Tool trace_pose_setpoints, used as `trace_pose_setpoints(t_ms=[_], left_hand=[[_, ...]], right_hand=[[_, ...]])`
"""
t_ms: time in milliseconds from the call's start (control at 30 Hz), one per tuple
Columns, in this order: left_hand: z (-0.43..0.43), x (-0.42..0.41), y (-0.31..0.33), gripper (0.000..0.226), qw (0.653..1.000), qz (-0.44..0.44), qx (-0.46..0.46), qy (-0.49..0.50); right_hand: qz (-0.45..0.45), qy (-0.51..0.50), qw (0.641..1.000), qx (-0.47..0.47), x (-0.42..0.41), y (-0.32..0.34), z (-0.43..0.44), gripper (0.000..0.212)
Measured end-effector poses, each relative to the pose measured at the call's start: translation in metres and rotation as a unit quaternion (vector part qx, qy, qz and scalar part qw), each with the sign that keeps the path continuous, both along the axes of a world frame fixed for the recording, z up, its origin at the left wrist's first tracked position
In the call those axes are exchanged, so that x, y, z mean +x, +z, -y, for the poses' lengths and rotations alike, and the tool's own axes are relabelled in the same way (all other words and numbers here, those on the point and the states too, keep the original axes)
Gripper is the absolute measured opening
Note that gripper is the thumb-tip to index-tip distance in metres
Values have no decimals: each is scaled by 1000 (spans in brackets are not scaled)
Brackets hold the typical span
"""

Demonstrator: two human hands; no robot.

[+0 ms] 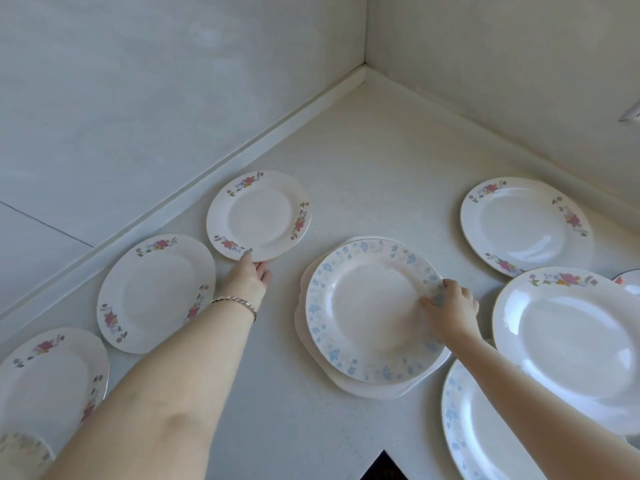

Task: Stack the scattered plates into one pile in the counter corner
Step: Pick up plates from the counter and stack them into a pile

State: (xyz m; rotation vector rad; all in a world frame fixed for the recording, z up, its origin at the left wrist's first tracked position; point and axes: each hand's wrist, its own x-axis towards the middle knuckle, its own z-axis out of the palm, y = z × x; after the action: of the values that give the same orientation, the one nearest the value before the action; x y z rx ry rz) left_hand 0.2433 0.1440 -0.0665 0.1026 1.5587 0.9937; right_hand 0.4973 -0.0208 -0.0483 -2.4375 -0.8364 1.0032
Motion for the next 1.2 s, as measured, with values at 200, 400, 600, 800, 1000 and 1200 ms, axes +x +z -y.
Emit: trace_pose_setpoints(t_ms=[200,400,600,800,1000,1200], left_hand=[[-31,-15,-27,51,999,18,24,29],[-11,-5,20,19,999,6,40,-6],[59,2,80,17,983,-8,67,-173],[112,26,88,18,938,-26,62,-340],[124,36,59,18,890,-112,22,-441],[122,35,49,22,828,-208,-10,-521]], right_hand=[[17,-7,1000,-12,0,-1,-1,54],[0,-30,1000,-2,3,1,1,54],[-154,-119,955,226,1,47,-7,38],[-155,-27,980,121,5,65,15,54],[-105,-11,993,52,12,31,65,58],[-96,-14,994,44,5,13,73,63]])
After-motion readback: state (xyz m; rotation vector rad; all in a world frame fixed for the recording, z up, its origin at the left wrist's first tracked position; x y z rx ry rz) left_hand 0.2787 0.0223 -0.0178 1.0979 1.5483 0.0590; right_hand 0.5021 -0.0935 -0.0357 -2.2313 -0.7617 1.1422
